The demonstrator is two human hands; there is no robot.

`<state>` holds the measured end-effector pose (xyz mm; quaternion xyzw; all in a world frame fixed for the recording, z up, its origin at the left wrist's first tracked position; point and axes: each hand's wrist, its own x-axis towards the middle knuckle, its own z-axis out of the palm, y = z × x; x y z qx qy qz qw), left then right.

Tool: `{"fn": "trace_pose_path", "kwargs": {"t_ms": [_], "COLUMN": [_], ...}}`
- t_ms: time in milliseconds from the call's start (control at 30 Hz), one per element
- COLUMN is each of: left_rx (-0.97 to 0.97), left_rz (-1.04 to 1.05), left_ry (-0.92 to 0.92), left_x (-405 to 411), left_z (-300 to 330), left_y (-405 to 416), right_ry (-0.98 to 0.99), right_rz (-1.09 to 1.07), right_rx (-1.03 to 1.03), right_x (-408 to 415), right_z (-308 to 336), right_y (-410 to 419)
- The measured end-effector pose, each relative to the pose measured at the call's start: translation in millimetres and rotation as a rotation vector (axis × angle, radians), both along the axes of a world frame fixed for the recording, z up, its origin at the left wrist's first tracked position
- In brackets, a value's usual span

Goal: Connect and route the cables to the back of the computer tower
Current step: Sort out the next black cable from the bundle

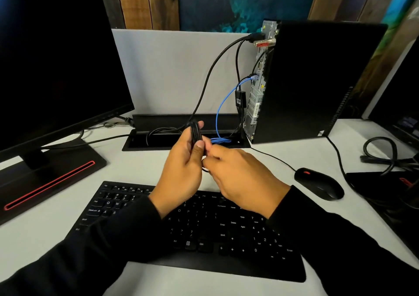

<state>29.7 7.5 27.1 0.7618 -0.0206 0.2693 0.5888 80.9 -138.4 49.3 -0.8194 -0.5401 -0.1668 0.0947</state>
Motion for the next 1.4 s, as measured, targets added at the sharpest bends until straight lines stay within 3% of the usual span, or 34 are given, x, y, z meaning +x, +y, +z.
{"fn": "trace_pose_path", "kwargs": {"t_ms": [200, 300, 367, 433, 500, 667, 767, 833, 933, 1033, 1100, 1167, 1267, 1333, 1400], "left_rx": [0.191, 0.347, 0.306, 0.208, 0.098, -0.670, -0.991, -1.069, -1.083, -1.093, -1.080, -1.035, -0.933, -0.854, -0.763], "left_rz": [-0.068, -0.156, -0.259, -0.322, -0.351, -0.387, -0.317, -0.261, -0.193, -0.188, -0.196, -0.200, -0.264, -0.379, -0.535], "left_ry": [0.066, 0.128, 0.209, 0.257, 0.272, 0.349, 0.267, 0.220, 0.185, 0.129, 0.109, 0.109, 0.123, 0.156, 0.212], "left_x": [-4.5, -7.2, -7.4, -6.2, -6.0, -0.6, 6.7, 10.0, 14.4, 17.1, 16.9, 15.0, 10.8, 5.2, -1.6], "left_z": [12.5, 17.9, 18.1, 19.3, 19.5, 22.4, 24.4, 19.5, 12.1, 12.5, 13.5, 14.0, 17.7, 21.3, 22.3], "left_y": [7.5, 9.3, 10.8, 17.3, 23.6, 26.2, 35.8, 43.9, 47.2, 44.2, 42.1, 41.3, 36.4, 30.1, 24.3], "right_ry": [-0.085, -0.097, -0.129, -0.156, -0.063, 0.268, 0.249, 0.322, 0.382, 0.192, 0.150, 0.211, 0.371, 0.553, 0.765], "right_rz": [0.075, 0.103, 0.069, -0.017, -0.085, -0.080, -0.117, -0.089, -0.044, -0.028, 0.006, 0.033, -0.065, -0.165, -0.111], "right_rx": [0.276, 0.197, 0.140, 0.153, 0.236, 0.388, 0.224, 0.080, -0.071, -0.221, -0.207, -0.094, 0.242, 0.430, 0.530], "right_x": [8.3, 16.2, 29.5, 51.0, 70.9, 84.3, 83.2, 77.1, 65.5, 60.5, 57.9, 53.7, 50.7, 48.5, 46.3], "right_z": [17.1, 21.1, 19.7, 18.0, 16.1, 3.9, -18.1, -26.0, -19.5, -17.1, -23.2, -29.2, -36.5, -34.9, -32.5], "right_y": [-11.0, -16.2, -21.5, -33.4, -48.9, -64.0, -61.3, -58.4, -48.3, -41.6, -39.8, -35.2, -19.7, -7.9, -1.1]}}
